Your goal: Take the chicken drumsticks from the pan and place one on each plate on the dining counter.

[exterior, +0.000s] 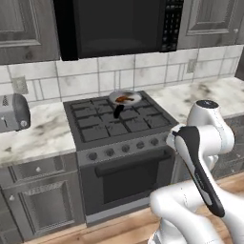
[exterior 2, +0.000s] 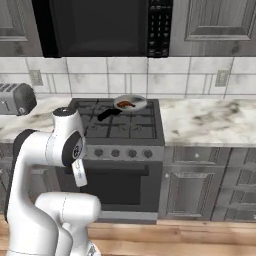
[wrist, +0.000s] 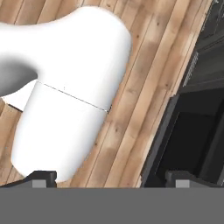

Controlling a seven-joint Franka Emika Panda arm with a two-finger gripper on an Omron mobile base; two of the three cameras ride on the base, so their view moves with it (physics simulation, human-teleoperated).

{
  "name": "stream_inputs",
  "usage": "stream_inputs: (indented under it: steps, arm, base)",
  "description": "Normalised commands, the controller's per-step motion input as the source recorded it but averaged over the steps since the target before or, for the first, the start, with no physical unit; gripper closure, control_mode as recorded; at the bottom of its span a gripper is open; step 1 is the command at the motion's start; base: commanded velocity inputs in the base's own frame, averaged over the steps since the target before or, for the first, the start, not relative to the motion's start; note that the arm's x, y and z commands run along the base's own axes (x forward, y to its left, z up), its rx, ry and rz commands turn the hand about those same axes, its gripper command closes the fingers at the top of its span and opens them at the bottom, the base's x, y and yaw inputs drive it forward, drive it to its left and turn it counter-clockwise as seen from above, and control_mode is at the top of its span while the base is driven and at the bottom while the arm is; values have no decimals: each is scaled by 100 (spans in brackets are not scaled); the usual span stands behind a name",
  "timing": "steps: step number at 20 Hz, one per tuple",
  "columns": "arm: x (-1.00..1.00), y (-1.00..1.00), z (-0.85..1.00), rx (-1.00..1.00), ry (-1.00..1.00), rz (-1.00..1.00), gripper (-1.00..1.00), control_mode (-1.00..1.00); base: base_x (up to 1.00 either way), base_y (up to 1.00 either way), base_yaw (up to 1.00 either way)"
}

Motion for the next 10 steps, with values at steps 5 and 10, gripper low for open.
stream_inputs:
  steps: [5,10]
  arm:
    - [0,0,0,0,0,0,-100,100]
    - [0,0,0,0,0,0,-100,100]
  base:
    - [96,-40,6]
    - [84,-29,0]
